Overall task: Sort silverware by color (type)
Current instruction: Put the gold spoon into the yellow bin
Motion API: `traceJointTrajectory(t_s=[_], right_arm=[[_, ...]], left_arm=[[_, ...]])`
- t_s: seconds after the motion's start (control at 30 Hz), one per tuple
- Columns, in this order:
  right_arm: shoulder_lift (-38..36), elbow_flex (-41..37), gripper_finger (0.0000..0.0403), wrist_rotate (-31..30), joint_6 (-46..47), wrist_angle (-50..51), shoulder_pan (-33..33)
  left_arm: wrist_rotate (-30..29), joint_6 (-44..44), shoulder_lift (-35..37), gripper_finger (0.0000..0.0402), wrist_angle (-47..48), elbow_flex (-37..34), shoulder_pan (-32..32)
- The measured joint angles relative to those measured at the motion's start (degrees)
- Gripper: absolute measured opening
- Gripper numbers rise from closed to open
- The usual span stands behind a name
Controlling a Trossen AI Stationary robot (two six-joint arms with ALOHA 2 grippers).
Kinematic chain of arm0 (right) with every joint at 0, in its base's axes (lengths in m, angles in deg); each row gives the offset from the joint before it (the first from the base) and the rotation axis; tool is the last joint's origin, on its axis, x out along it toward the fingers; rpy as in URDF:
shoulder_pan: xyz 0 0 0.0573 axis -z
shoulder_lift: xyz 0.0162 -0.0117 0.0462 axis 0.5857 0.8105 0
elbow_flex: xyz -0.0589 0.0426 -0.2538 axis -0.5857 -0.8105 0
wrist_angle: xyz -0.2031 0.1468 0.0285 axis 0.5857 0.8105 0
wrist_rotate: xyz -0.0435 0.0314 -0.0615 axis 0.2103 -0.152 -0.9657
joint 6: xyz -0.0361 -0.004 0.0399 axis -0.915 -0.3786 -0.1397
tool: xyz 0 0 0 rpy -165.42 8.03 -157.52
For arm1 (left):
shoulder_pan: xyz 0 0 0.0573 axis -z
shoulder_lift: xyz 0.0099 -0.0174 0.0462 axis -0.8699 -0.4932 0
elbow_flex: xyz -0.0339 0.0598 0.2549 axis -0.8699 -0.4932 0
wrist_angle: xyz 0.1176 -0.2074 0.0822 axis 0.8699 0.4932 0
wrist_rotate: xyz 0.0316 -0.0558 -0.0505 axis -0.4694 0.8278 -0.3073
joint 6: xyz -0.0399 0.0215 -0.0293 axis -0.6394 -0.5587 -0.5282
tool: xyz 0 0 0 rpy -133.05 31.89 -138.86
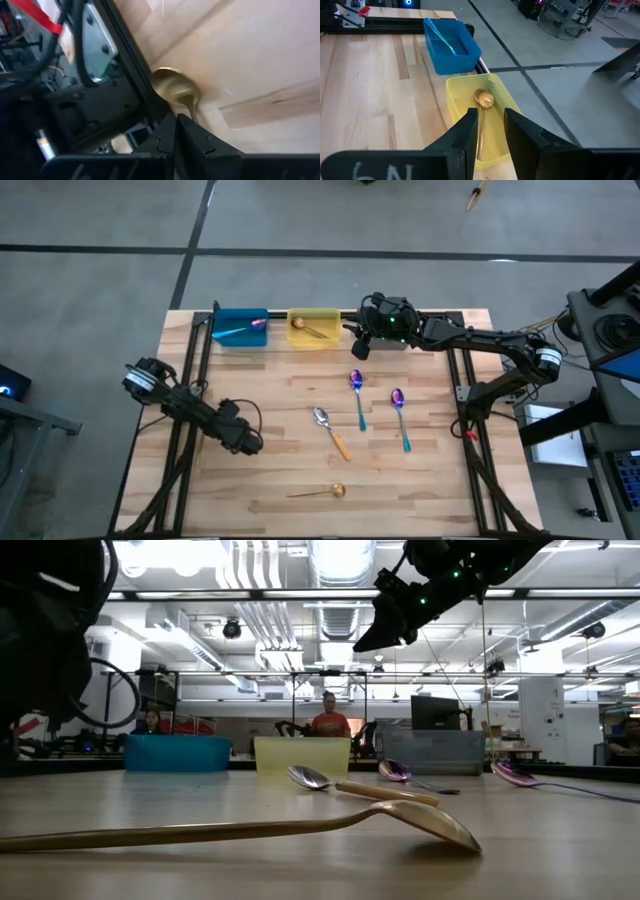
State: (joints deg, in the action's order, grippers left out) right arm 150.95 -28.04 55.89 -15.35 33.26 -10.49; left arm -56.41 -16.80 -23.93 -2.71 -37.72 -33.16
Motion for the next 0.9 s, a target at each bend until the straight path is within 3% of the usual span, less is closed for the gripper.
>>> traceJointTrajectory(t_s=[0.57, 0.77, 0.9], right_arm=[[0.0, 0.0, 0.0086, 0.0, -0.1, 0.0, 0.0], [0.0, 0.0, 0.0086, 0.0, 0.0, 0.0, 0.0], [0.0, 0.0, 0.0086, 0.0, 0.0, 0.0, 0.0]], left_arm=[[-0.8, -1.5, -4.9, 0.0000, -0.5, -0.2, 0.2], [-1.5, -1.4, -5.2, 0.0000, -7.6, -0.4, 0.1], [-3.0, -0.7, -5.2, 0.0000, -7.3, 0.8, 0.1]])
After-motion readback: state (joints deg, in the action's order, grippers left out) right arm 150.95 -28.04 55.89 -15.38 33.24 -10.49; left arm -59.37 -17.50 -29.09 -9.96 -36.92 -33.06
